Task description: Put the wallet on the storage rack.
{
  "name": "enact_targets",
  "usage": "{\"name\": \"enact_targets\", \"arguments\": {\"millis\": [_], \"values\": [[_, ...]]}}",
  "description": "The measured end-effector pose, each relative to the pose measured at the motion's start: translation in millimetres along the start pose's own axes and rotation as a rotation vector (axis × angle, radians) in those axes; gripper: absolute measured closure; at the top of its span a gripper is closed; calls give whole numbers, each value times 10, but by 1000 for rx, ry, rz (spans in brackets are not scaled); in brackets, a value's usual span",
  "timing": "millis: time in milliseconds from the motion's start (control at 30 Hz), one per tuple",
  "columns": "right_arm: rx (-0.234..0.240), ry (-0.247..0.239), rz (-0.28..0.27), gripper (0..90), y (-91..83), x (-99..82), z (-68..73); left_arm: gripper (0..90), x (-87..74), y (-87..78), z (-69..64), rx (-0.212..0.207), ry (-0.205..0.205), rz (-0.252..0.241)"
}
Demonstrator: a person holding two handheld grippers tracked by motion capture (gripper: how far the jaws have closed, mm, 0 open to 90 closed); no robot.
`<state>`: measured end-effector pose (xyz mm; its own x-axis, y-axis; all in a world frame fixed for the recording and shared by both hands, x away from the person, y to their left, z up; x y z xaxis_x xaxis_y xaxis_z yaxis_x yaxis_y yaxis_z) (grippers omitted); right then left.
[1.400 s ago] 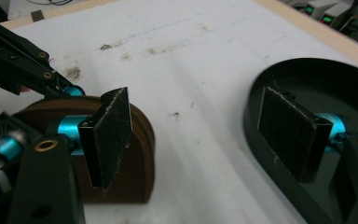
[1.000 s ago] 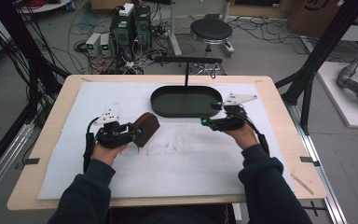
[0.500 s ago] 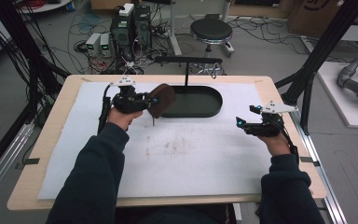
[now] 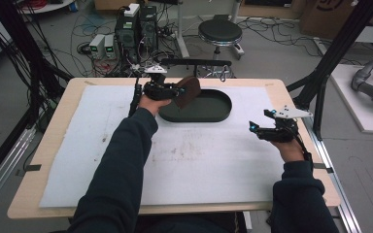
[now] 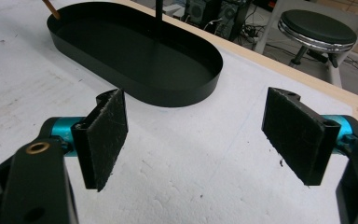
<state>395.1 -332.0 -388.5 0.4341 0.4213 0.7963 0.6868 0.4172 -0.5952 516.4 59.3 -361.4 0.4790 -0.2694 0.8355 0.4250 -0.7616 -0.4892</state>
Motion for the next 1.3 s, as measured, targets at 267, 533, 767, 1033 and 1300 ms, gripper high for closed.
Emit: {"name": "enact_targets", "arguments": {"millis": [267,533,767,1033,1300], "values": [[-2,6,-5,228,-19,-37,-15,651,-138,433,213,7,-87,76],[-1,25,2,228,-28,-80,-38,645,-266,515,441,85,-167,104],[9,24,10,228,-29,-86,-24,396,-264,315,485,221,-188,97],[13,-5,16,228,-6,-61,38,373,-325,-172,420,227,-172,22],[9,-5,27,228,41,-67,29,247,-555,-651,103,269,-79,-46]]}}
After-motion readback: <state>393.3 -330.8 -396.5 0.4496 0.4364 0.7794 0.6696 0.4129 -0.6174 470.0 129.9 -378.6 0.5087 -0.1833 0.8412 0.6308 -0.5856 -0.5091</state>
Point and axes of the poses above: each handheld gripper's, and its own axes: y roughly forward along the jaws, x roughly out of its top, z roughly to its left, the point moved 2 cm from there along y, roughly forward along the jaws, and after that the axes turned 9 degrees about z, right-handed, at the moved point
